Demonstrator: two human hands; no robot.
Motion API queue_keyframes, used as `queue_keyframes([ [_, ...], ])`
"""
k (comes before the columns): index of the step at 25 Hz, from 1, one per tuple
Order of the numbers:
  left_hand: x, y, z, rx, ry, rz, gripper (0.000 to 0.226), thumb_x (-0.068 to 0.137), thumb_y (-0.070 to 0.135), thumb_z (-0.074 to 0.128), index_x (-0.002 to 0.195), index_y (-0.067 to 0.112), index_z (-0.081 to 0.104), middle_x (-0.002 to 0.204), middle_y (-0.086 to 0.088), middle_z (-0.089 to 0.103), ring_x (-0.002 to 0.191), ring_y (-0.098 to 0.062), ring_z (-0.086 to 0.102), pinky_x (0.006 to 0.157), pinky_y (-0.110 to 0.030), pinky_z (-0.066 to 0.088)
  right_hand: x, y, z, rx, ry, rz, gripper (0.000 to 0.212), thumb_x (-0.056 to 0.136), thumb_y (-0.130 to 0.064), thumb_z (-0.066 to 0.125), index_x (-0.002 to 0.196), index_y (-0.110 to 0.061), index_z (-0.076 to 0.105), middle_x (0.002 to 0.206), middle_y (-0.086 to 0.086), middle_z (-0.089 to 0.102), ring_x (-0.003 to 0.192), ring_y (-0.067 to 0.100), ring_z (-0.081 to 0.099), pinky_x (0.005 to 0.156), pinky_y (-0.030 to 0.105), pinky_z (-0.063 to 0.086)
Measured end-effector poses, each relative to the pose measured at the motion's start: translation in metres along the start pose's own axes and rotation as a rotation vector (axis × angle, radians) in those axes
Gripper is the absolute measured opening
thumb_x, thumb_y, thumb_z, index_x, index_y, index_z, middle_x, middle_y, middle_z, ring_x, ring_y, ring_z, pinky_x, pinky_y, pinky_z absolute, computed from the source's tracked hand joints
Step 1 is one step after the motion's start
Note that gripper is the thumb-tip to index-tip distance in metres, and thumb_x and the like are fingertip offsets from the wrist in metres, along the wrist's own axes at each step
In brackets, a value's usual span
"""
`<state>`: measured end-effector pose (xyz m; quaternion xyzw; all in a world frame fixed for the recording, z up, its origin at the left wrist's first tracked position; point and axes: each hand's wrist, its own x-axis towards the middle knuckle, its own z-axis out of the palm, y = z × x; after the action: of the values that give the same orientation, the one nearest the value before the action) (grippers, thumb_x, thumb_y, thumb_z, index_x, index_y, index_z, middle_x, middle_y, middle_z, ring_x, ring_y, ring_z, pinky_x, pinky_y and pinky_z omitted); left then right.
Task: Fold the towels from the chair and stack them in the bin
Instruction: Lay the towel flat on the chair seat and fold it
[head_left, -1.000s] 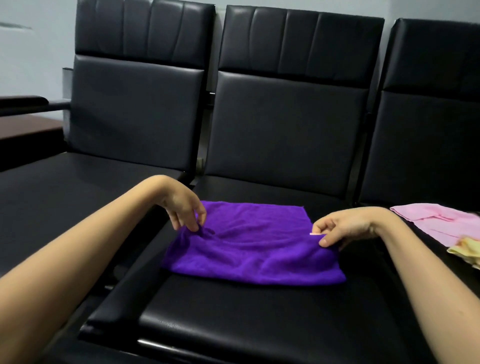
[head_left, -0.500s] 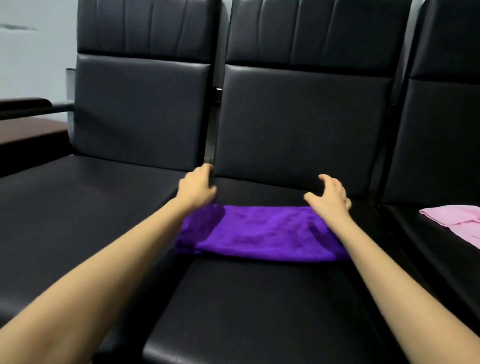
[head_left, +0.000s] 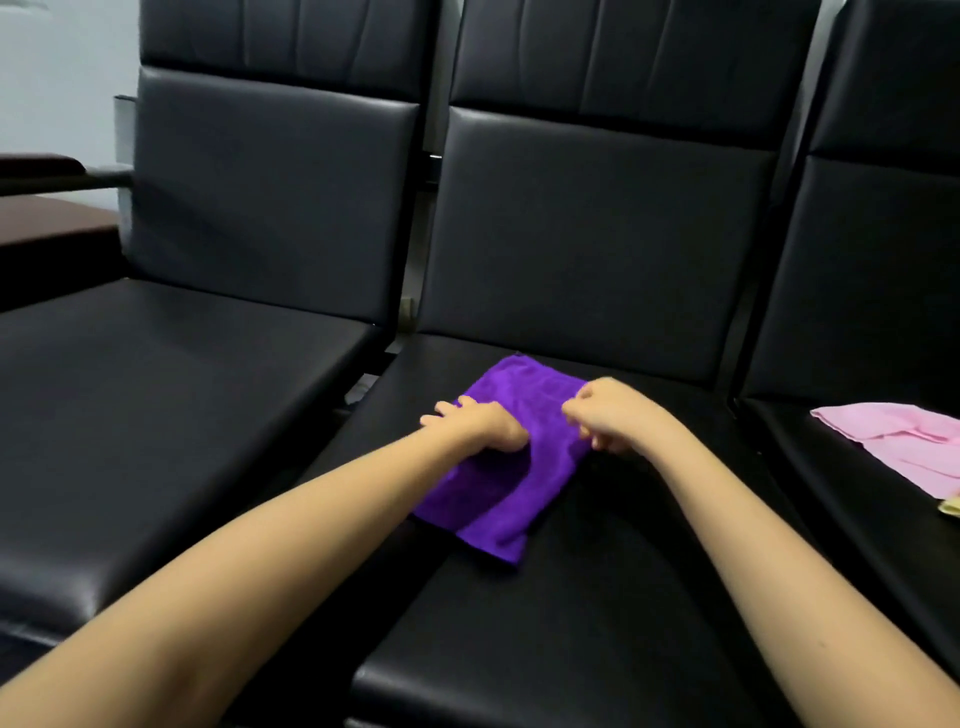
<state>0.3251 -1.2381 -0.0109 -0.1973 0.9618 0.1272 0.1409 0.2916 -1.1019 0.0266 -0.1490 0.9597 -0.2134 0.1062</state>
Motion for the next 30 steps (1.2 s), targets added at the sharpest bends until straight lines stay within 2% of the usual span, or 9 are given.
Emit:
queue_keyframes([
  [2,-0.011,0.004,-0.016,0.015,0.058,0.118,0.038,0.095,0.031,0.042,0.12,0.007,0.058,0.13,-0.015,0.056,0.114,-0.032,0.055,0.097,-0.037,0.043,-0.008,0.002,0.0,-0.099,-0.22,0.149,0.025,0.096,-0.016,0.038,0.077,-0.007,0.052,0.067,0.008,0.055,0.053,0.018,0.049,0.05,0.022,0.04],
  [5,-0.015,-0.012,-0.023,-0.088,0.2,0.084,0.02,0.089,0.023,0.05,0.096,0.008,0.062,0.101,-0.013,0.066,0.093,-0.031,0.064,0.078,-0.033,0.05,-0.006,0.018,0.005,-0.034,-0.152,0.341,0.028,0.094,-0.013,0.039,0.071,-0.005,0.053,0.06,0.006,0.053,0.049,0.014,0.048,0.046,0.022,0.039],
  [8,-0.019,-0.02,-0.012,-0.311,0.165,0.027,0.022,0.088,0.022,0.058,0.075,0.007,0.051,0.068,-0.006,0.054,0.063,-0.023,0.056,0.058,-0.028,0.046,-0.002,0.036,0.018,0.147,0.057,0.411,0.027,0.086,-0.012,0.052,0.061,-0.006,0.053,0.057,0.006,0.055,0.049,0.017,0.049,0.047,0.022,0.04],
  [11,-0.021,-0.019,-0.006,-0.37,0.205,-0.02,0.022,0.084,0.02,0.063,0.073,0.008,0.048,0.071,-0.003,0.052,0.077,-0.024,0.057,0.06,-0.026,0.042,-0.008,0.051,0.027,0.256,0.187,0.441,0.019,0.075,-0.011,0.062,0.06,-0.008,0.051,0.062,0.009,0.055,0.057,0.024,0.051,0.058,0.027,0.042],
  [17,-0.032,-0.022,-0.018,-0.886,-0.113,-0.139,0.034,0.093,0.01,0.052,0.06,0.012,0.041,0.037,0.002,0.039,0.029,-0.005,0.03,0.027,-0.011,0.018,-0.028,0.055,-0.005,0.618,-0.137,0.484,0.04,0.097,-0.013,0.049,0.058,-0.011,0.038,0.03,-0.004,0.037,0.021,0.003,0.026,0.023,0.012,0.017],
  [19,-0.034,-0.026,-0.027,-1.105,-0.152,-0.141,0.029,0.094,0.009,0.048,0.066,0.012,0.043,0.032,0.002,0.045,0.022,-0.003,0.035,0.025,-0.01,0.022,-0.028,0.056,-0.014,0.85,-0.127,0.451,0.034,0.099,-0.011,0.042,0.066,-0.01,0.042,0.029,-0.004,0.045,0.018,0.001,0.03,0.024,0.009,0.02],
  [22,-0.037,-0.021,-0.049,-1.526,-0.128,0.014,0.019,0.097,0.007,0.042,0.079,0.007,0.047,0.061,-0.012,0.063,0.055,-0.019,0.059,0.039,-0.019,0.048,-0.025,0.047,-0.029,1.085,0.043,0.218,0.026,0.1,-0.004,0.039,0.076,-0.015,0.042,0.043,0.002,0.061,0.03,0.002,0.052,0.032,0.01,0.038],
  [27,-0.047,-0.004,-0.086,-1.856,0.208,0.494,0.022,0.094,0.006,0.05,0.076,0.017,0.049,0.065,0.002,0.068,0.075,-0.012,0.063,0.079,-0.025,0.049,-0.033,0.024,-0.071,1.28,0.437,-0.349,0.027,0.097,0.003,0.041,0.079,-0.017,0.045,0.081,0.004,0.059,0.072,0.008,0.066,0.068,0.017,0.053],
  [30,-0.036,-0.01,-0.067,-1.701,0.104,0.401,0.023,0.093,0.012,0.055,0.072,0.018,0.048,0.069,-0.001,0.057,0.055,-0.004,0.06,0.06,-0.017,0.051,-0.036,0.038,-0.062,1.145,0.328,-0.177,0.028,0.097,0.002,0.042,0.076,-0.017,0.045,0.08,0.004,0.056,0.073,0.012,0.06,0.066,0.02,0.051],
])
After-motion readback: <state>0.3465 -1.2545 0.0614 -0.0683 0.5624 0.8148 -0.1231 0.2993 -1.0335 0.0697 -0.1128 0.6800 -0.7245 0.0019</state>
